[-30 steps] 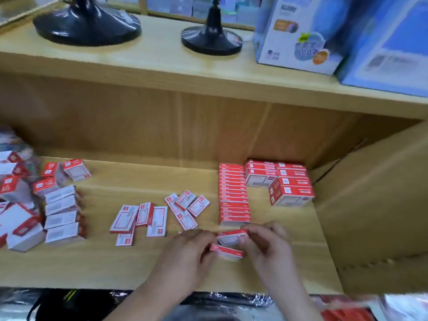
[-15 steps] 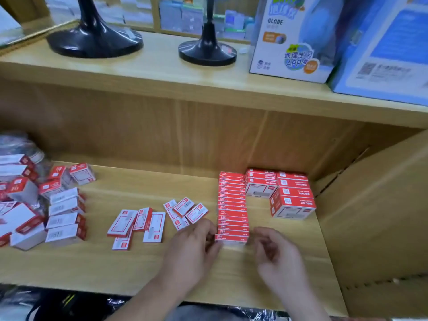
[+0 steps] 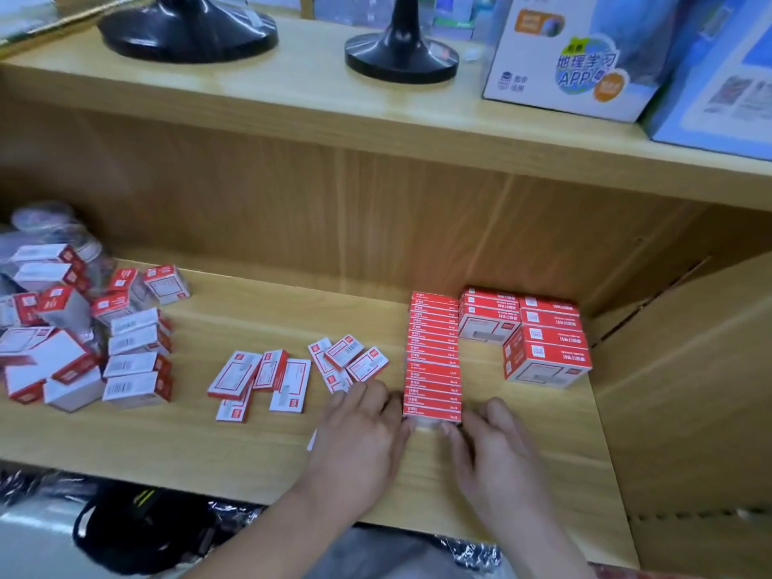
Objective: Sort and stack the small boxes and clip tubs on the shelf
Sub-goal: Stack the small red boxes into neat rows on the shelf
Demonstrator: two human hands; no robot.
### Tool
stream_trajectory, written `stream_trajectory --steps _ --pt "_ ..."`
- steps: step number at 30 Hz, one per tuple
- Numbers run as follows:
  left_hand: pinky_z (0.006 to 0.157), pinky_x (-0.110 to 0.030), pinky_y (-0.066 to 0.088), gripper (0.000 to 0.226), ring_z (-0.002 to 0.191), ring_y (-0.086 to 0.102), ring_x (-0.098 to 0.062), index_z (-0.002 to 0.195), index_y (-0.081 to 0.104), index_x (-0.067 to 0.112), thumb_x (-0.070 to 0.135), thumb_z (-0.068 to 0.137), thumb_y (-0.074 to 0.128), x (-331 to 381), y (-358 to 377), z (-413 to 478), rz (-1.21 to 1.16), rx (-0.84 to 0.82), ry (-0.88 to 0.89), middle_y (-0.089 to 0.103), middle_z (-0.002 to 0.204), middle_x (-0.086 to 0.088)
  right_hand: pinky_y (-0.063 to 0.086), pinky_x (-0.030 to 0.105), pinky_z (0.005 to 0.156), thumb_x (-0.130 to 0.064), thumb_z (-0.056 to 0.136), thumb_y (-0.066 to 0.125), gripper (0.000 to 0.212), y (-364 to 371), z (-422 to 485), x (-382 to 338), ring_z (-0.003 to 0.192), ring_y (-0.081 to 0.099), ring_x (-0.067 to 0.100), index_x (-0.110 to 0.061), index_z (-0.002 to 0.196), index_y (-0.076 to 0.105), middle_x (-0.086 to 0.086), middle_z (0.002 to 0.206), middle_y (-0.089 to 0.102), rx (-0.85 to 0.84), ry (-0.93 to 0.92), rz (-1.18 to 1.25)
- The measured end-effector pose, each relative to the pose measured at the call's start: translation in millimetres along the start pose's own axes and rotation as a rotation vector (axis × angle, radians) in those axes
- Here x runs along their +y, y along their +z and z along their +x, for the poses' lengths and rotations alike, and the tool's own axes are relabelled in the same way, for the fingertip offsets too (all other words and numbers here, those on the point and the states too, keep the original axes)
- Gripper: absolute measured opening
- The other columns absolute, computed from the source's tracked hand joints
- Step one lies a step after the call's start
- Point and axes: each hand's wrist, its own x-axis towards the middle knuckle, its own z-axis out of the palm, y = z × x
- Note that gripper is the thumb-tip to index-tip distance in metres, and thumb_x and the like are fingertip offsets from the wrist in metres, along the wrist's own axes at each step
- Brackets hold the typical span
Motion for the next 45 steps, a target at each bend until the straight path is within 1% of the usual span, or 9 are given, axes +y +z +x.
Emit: stream_trajectory --steps 4,9,15,19,22,29,38,42,45 --pt "0.074 -0.041 0.045 0.032 0.088 0.057 -0.025 0.1 0.07 0.022 0.046 0.099 0.047 2.4 -4.7 2.8 0.014 -0.019 0.003 0.056 0.09 0.002 0.054 0.04 0.075 -0.062 0.089 0.035 0.048 -0.9 0.4 -2.6 0.099 0.056 0.022 -0.032 0.109 0.067 -0.009 0.095 0.048 -0.063 0.001 -0.018" --pt "0.075 -0.038 0.043 0.02 0.09 0.053 -0.021 0.106 0.065 0.026 0.041 0.096 0.055 -3.8 -38.2 -5.0 -0.148 -0.028 -0.018 0.054 0.093 0.006 0.054 0.036 0.076 -0.063 0.085 0.051 0.034 -25.6 -0.1 -2.1 0.091 0.062 0.015 -0.041 0.107 0.068 -0.015 0.091 0.05 -0.152 0.028 0.044" --pt "0.071 -0.037 0.051 0.018 0.085 0.058 -0.022 0.107 0.071 0.026 0.031 0.091 0.065 -52.9 -63.6 -46.7 -0.206 0.04 -0.126 0.06 0.097 0.007 0.053 0.035 0.058 -0.038 0.083 0.074 0.011 -48.3 3.0 -42.7 0.069 0.062 0.011 -0.032 0.092 0.074 -0.013 0.081 0.056 0.061 -0.054 0.144" --pt "0.076 -0.038 0.055 0.036 0.098 0.06 -0.024 0.122 0.068 0.023 0.036 0.088 0.066 -86.9 -64.5 -61.8 -0.091 -0.038 -0.259 0.06 0.113 0.004 0.057 0.034 0.069 -0.044 0.087 0.065 0.019 -20.6 18.5 -87.2 0.079 0.064 0.006 -0.028 0.093 0.073 -0.017 0.091 0.062 -0.034 -0.192 0.286" --pt "0.08 -0.042 0.053 0.048 0.101 0.056 -0.027 0.133 0.062 0.018 0.044 0.092 0.061 -90.5 -60.9 -58.5 -0.02 -0.121 -0.24 0.059 0.115 0.0 0.057 0.031 0.071 -0.047 0.084 0.068 0.021 3.4 33.9 -118.3 0.091 0.064 0.015 -0.029 0.094 0.072 -0.013 0.095 0.065 -0.045 -0.251 0.043" --pt "0.069 -0.038 0.048 0.021 0.087 0.056 -0.022 0.086 0.066 0.026 0.046 0.089 0.064 -114.0 -67.3 -39.1 -0.075 -0.095 -0.16 0.06 0.093 0.006 0.051 0.033 0.077 -0.058 0.093 0.047 0.042 27.5 58.6 -157.6 0.106 0.062 0.022 -0.025 0.109 0.067 -0.002 0.111 0.061 -0.191 -0.021 -0.278" --pt "0.073 -0.033 0.056 0.047 0.098 0.058 -0.017 0.122 0.06 0.029 0.046 0.078 0.058 -123.8 -72.9 -44.1 -0.268 -0.25 -0.352 0.059 0.109 0.008 0.051 0.033 0.063 -0.049 0.084 0.067 0.02 31.2 60.1 -158.1 0.085 0.063 0.014 -0.03 0.086 0.064 -0.012 0.087 0.06 -0.126 -0.117 -0.02" --pt "0.068 -0.035 0.051 0.02 0.09 0.06 -0.015 0.097 0.06 0.031 0.042 0.082 0.052 -125.7 -75.4 -46.7 -0.409 -0.241 -0.398 0.055 0.092 0.011 0.052 0.032 0.071 -0.037 0.083 0.072 0.011 32.2 79.0 -177.4 0.077 0.06 0.006 -0.034 0.075 0.065 -0.013 0.08 0.062 -0.277 -0.145 0.333" --pt "0.064 -0.034 0.05 0.024 0.079 0.059 -0.012 0.093 0.065 0.03 0.049 0.083 0.055 -136.6 -80.3 -62.2 -0.495 -0.161 -0.47 0.056 0.083 0.01 0.053 0.034 0.077 -0.043 0.083 0.07 0.012 42.1 103.2 -196.2 0.081 0.059 0.005 -0.031 0.085 0.068 -0.014 0.086 0.062 -0.274 -0.223 0.32"
